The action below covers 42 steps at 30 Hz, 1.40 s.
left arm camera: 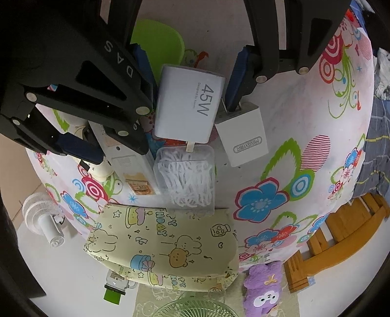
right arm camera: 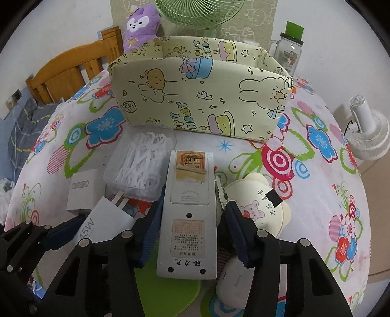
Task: Organize rigid objects
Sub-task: 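Grasp the white square charger with the left gripper while the right grasps the white remote, then lift and carry both held items over the fabric box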
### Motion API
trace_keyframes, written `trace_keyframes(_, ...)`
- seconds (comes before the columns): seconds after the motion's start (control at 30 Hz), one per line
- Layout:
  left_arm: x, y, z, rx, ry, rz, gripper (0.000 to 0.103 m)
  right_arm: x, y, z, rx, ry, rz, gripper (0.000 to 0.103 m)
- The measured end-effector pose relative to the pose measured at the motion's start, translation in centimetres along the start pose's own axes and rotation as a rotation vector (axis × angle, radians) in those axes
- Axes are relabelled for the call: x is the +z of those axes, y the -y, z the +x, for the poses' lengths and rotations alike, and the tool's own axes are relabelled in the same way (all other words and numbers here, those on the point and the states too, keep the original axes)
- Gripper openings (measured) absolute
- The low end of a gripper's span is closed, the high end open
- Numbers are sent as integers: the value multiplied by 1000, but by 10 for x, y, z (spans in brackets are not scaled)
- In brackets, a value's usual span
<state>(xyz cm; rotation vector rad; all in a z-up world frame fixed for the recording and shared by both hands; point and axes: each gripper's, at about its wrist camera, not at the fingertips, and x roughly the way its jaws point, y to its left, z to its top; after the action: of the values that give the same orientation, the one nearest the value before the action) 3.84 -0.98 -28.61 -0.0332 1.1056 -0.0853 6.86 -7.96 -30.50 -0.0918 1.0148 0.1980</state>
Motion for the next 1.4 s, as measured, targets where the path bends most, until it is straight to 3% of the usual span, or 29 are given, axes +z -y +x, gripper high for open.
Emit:
trace_keyframes(0.03, 1, 0, 0, -1, -1, -4, 58, 0, 0, 0, 10, -7, 1, 47)
trace_keyframes(0.27, 2, 3, -5, -16, 14, -14, 56, -1, 4, -4, 48, -20, 42, 47)
trace_keyframes(1.07, 0, 28, -20, -22, 11, 24, 56, -12, 24, -30, 15, -12, 89, 47)
trace_keyframes(1.23, -4, 27, -29, -13, -13, 4, 51, -12, 20, -39, 22, 4, 66, 47)
trace_keyframes(1.3, -6, 27, -32, -9, -1, -9, 44, -12, 18, -43, 22, 16, 55, 47)
trace_keyframes(1.4, -8, 27, -33, -1, 10, -18, 44, -14, 18, -41, 23, 4, 58, 47)
